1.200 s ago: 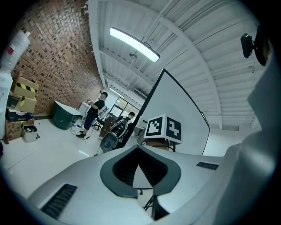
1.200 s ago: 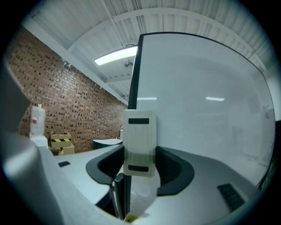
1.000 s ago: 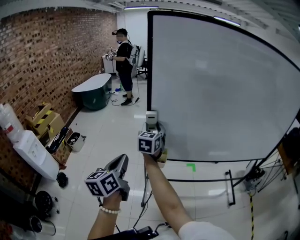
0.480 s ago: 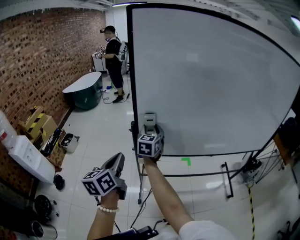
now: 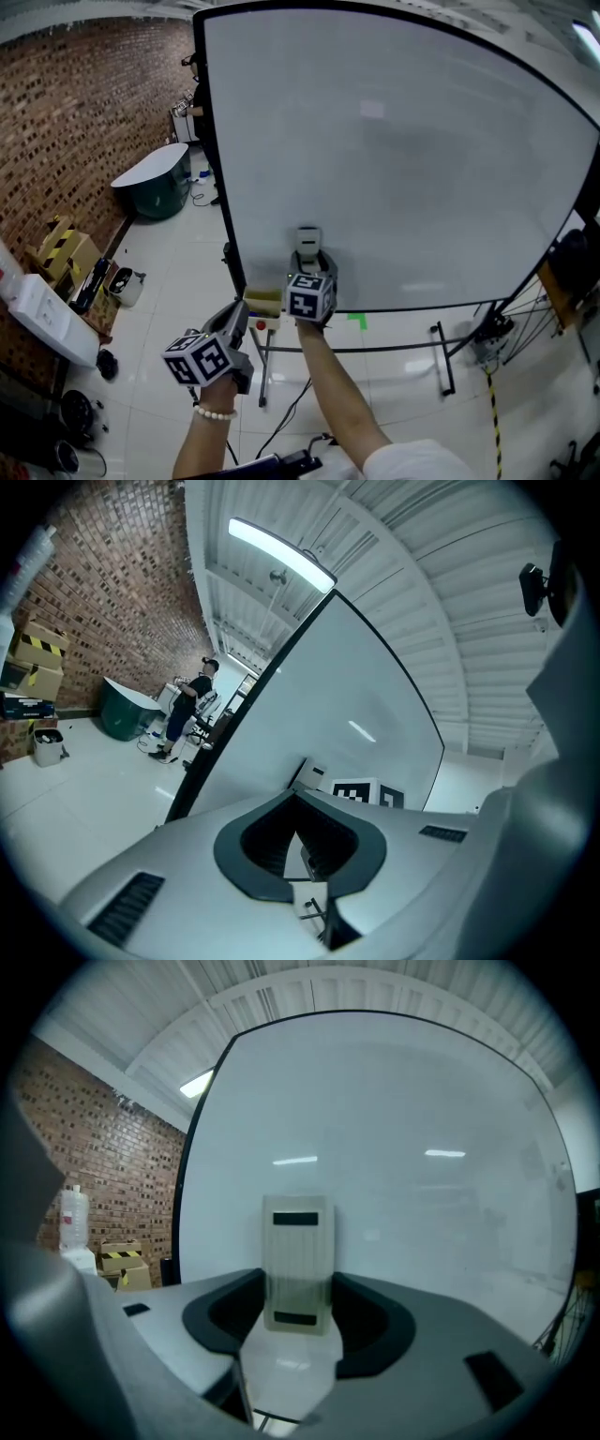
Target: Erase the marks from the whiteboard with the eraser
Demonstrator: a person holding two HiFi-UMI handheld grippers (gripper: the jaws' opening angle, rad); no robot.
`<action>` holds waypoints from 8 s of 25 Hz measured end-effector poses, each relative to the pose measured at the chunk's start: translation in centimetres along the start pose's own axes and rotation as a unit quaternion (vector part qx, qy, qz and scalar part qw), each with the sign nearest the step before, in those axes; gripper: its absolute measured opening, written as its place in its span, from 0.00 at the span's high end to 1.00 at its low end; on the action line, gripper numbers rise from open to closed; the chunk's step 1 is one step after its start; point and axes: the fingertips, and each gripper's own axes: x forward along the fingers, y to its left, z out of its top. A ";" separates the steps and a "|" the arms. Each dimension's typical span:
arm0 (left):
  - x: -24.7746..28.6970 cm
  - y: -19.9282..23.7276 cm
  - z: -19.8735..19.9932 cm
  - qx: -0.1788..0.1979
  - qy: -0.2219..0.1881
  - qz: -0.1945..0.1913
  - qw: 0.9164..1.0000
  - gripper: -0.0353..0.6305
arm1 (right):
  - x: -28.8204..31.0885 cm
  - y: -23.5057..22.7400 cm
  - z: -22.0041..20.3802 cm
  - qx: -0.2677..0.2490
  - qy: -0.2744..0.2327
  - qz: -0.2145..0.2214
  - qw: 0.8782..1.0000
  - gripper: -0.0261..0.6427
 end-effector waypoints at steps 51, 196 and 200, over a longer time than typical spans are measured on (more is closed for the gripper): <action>29.4 -31.4 -22.3 0.068 0.129 -0.118 0.982 0.96 | -9.0 -49.2 -0.5 0.024 -0.016 -0.038 0.999 0.58; -0.1 14.9 -9.0 -0.040 0.081 0.088 0.992 0.96 | 4.5 7.1 -12.9 0.004 -0.006 0.010 1.000 0.58; -2.0 17.3 -8.5 -0.043 0.084 0.088 0.992 0.97 | 4.8 10.6 -13.2 -0.005 -0.007 0.014 1.000 0.58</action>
